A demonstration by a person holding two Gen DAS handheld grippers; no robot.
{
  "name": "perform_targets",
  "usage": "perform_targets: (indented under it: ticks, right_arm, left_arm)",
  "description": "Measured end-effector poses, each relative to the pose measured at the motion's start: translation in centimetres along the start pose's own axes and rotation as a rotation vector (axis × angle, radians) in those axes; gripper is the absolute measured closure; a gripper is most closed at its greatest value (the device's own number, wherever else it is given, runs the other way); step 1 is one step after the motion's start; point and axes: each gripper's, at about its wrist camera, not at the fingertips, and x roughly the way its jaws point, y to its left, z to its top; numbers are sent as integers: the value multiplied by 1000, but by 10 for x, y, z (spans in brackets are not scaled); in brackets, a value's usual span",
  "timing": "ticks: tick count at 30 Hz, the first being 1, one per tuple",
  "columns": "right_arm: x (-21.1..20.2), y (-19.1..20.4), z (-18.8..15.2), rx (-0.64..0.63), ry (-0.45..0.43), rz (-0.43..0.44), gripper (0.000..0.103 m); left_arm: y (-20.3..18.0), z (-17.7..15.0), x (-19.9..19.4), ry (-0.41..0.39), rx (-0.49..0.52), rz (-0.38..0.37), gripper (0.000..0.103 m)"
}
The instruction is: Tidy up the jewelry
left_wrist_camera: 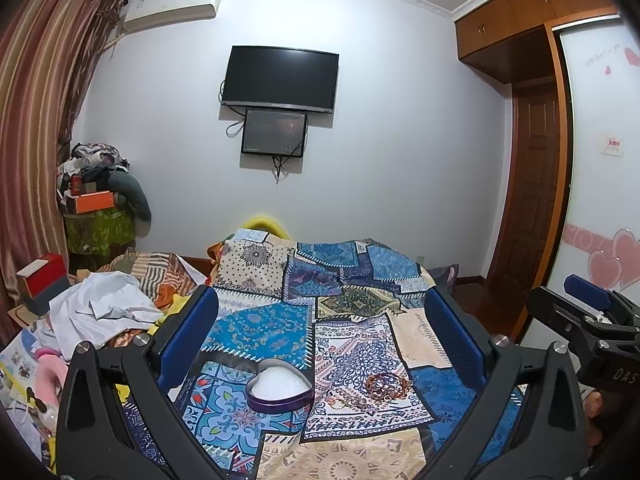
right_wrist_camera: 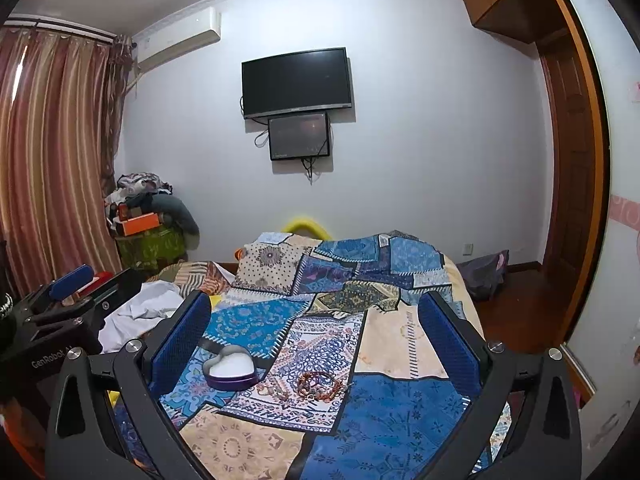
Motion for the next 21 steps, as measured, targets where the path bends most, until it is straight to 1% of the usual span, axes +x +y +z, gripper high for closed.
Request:
perform_targets:
  ticks: [3,8,10,15,18,21]
  right_arm:
    - [10,-4,-4,5,25,-7,0]
    - [31,-12,-15,12,86,-24,0]
    - [41,-18,-22,13,118,-34,0]
    - [67,-30,-38,18,206,-63,0]
    - [84,-39,-53,17,272,-82,0]
    - [92,-43,-63,-5,325,-94,0]
  left_arm:
    - [2,-4,12,31,5,-10,0]
    - [6,-13,39,102,2,4,0]
    - [10,-21,56,152,-2,-3,0]
    - [18,-46,93,269,-15,13,0]
    - [26,-66,119,373,-32,10,0]
    - [29,-89,137,443,-33,7,0]
